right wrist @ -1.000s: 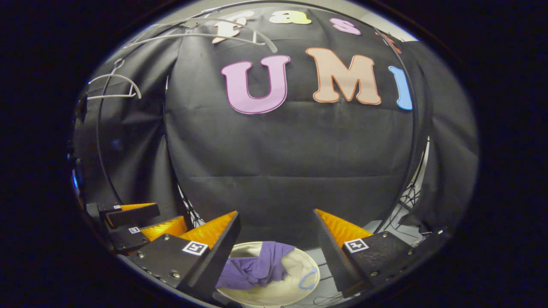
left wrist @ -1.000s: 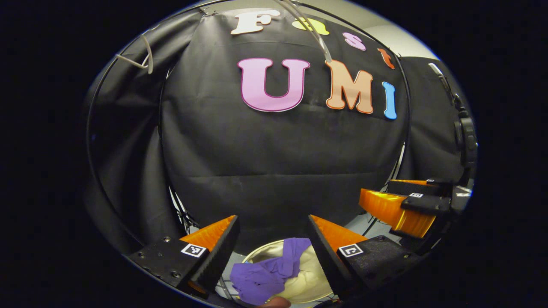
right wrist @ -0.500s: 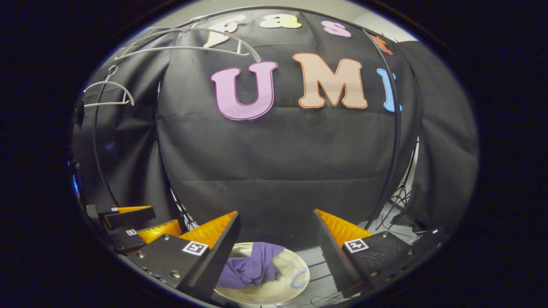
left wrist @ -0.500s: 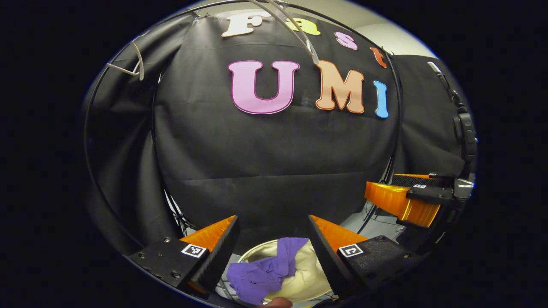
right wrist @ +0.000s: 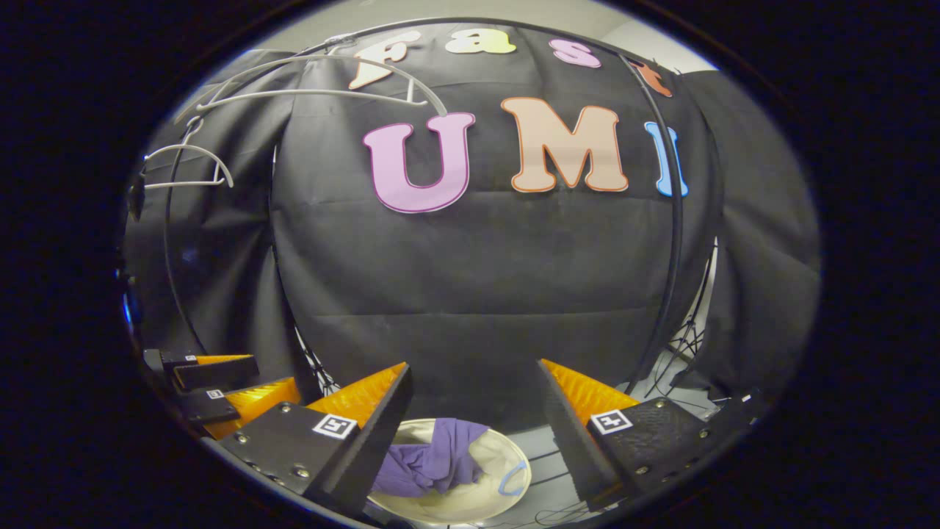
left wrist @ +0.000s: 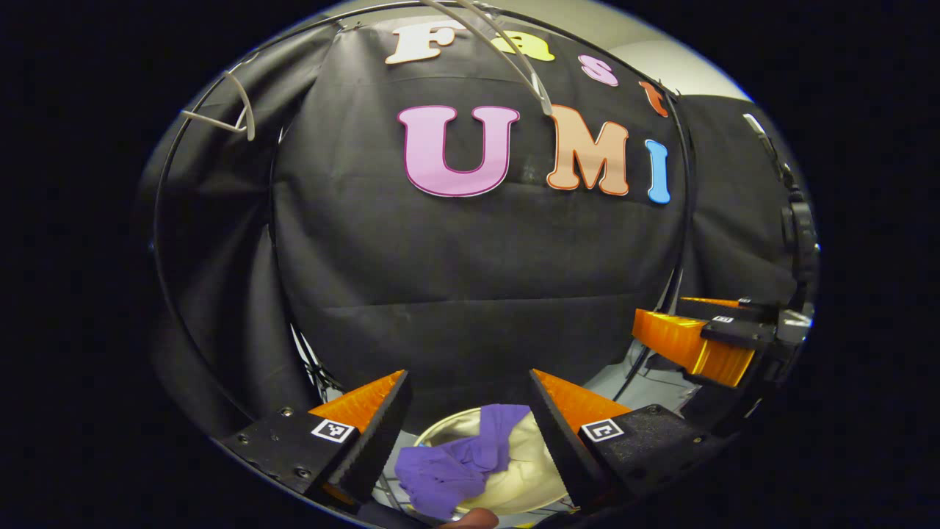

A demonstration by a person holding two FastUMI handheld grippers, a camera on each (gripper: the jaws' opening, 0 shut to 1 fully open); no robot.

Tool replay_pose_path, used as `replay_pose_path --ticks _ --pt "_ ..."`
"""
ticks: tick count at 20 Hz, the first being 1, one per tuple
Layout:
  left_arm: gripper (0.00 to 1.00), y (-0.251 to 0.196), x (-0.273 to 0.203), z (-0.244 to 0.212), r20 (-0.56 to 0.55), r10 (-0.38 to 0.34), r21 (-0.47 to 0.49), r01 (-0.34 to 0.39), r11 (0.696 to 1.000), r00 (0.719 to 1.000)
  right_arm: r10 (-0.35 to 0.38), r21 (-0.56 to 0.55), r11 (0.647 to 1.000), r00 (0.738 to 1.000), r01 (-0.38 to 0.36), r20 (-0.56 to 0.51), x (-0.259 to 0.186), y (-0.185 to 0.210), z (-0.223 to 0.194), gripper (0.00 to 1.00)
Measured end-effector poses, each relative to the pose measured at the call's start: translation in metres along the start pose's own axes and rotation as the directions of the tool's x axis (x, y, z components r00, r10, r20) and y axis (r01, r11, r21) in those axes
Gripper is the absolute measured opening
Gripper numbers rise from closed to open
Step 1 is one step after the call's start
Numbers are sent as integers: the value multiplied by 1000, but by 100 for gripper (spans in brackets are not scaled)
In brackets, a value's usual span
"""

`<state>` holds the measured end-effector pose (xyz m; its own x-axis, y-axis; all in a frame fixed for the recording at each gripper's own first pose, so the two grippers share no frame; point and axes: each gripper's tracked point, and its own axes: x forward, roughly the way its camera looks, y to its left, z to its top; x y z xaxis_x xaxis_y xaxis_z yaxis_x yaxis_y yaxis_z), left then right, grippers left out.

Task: Grasp the clothes on the hanger with both hands and then place them into the laundry hamper below.

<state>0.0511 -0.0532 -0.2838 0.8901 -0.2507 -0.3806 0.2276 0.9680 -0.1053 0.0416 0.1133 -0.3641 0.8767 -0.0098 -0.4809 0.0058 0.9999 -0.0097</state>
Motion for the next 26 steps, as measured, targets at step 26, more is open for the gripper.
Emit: replay_pose_path --ticks 26 --pt "93 -2 -56 158 291 67 87 -96 992 954 34 -38 999 982 -28 188 -58 2 127 99"
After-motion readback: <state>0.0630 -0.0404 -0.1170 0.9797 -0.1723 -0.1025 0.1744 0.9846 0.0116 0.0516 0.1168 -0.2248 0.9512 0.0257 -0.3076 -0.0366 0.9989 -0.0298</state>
